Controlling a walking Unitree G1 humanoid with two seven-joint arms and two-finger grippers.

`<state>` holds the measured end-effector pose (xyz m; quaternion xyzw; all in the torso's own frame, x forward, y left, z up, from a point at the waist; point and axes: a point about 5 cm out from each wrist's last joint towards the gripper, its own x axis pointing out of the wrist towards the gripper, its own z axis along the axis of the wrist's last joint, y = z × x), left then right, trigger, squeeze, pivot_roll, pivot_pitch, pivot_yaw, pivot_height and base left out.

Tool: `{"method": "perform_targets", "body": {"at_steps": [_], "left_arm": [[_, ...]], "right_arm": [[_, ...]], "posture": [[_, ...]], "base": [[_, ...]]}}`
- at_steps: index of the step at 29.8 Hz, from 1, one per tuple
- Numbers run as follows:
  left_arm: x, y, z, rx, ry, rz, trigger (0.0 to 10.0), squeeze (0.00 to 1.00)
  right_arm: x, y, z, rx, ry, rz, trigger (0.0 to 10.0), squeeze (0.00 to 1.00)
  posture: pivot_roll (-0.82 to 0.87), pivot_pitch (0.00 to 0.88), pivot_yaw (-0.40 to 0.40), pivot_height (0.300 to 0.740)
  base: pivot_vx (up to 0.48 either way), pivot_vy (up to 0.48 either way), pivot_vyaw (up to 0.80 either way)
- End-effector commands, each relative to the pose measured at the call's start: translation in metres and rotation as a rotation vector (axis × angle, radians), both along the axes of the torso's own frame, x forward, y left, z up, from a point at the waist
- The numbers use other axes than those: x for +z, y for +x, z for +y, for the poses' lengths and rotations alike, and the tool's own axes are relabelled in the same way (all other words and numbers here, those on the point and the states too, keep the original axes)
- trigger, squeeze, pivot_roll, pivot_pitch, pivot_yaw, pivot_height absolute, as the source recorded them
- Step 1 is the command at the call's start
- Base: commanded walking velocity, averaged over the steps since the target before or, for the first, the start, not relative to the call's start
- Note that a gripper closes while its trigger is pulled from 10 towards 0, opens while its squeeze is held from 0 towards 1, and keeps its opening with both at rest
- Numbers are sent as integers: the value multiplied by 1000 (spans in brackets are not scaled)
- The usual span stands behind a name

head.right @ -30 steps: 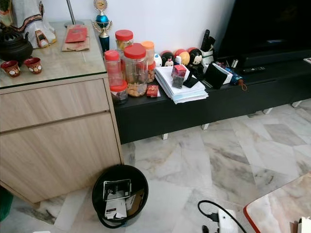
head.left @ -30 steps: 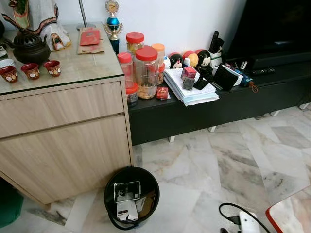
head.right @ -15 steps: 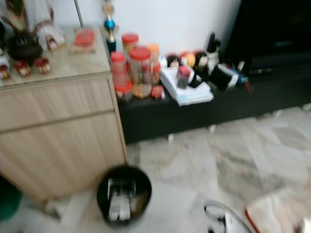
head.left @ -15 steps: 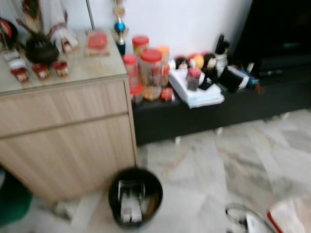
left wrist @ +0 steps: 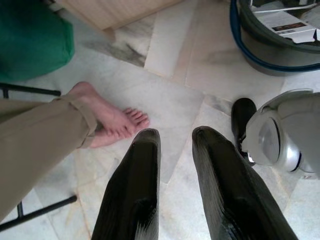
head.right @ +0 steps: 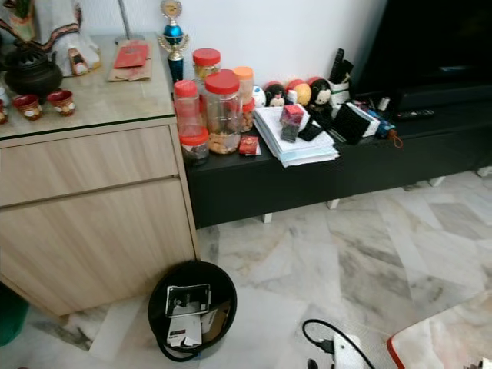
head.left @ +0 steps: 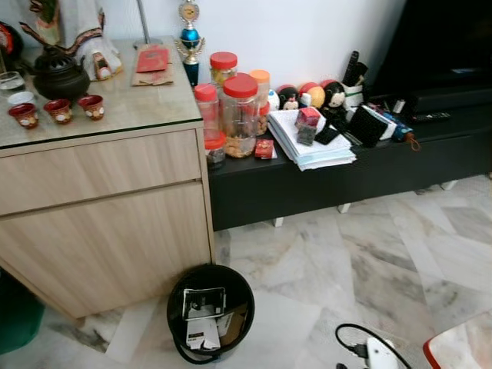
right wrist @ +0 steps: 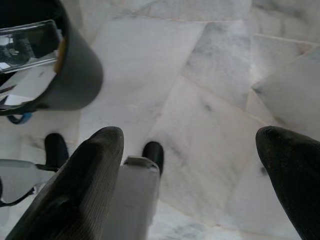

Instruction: Picking trash to rubbish bin

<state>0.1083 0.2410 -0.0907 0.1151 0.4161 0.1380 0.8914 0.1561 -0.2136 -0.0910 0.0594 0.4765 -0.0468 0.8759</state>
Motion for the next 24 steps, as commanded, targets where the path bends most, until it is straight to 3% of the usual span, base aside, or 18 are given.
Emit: {"method": "perform_targets", "body": {"at_steps": [1,8,11,15,18,22,24], "left_arm": [[-4,-11,-1,-15,-1,48,10000,0],[-5,-11,-1,-18,-6,61,10000,0],[-5,-11,0,-20,-7,66,10000,0],[-5,-11,2,-19,-8,70,10000,0],[-5,-11,2,-19,-9,75,10000,0],[-6,-13,3,-17,-12,86,10000,0],[-6,-13,3,-17,-13,87,10000,0]], "right_arm": [[2,1,-5,-3,-18,-6,10000,0],[10,10,-25,-12,-33,-29,10000,0],[17,11,-45,-25,-52,-30,10000,0],[18,9,-53,-31,-60,-23,10000,0],[17,10,-49,-28,-58,-20,10000,0],[9,9,-25,-11,-37,-11,10000,0],[8,9,-21,-8,-34,-10,10000,0]], "posture": [[66,73,-47,740],[66,73,-47,740],[65,74,-48,740],[65,74,-48,740],[64,75,-50,740],[63,75,-51,740],[63,75,-51,740]], "base": [[-296,0,0],[-300,0,0],[-295,0,0],[-292,0,0],[-292,0,0],[-288,0,0],[-285,0,0]]}}
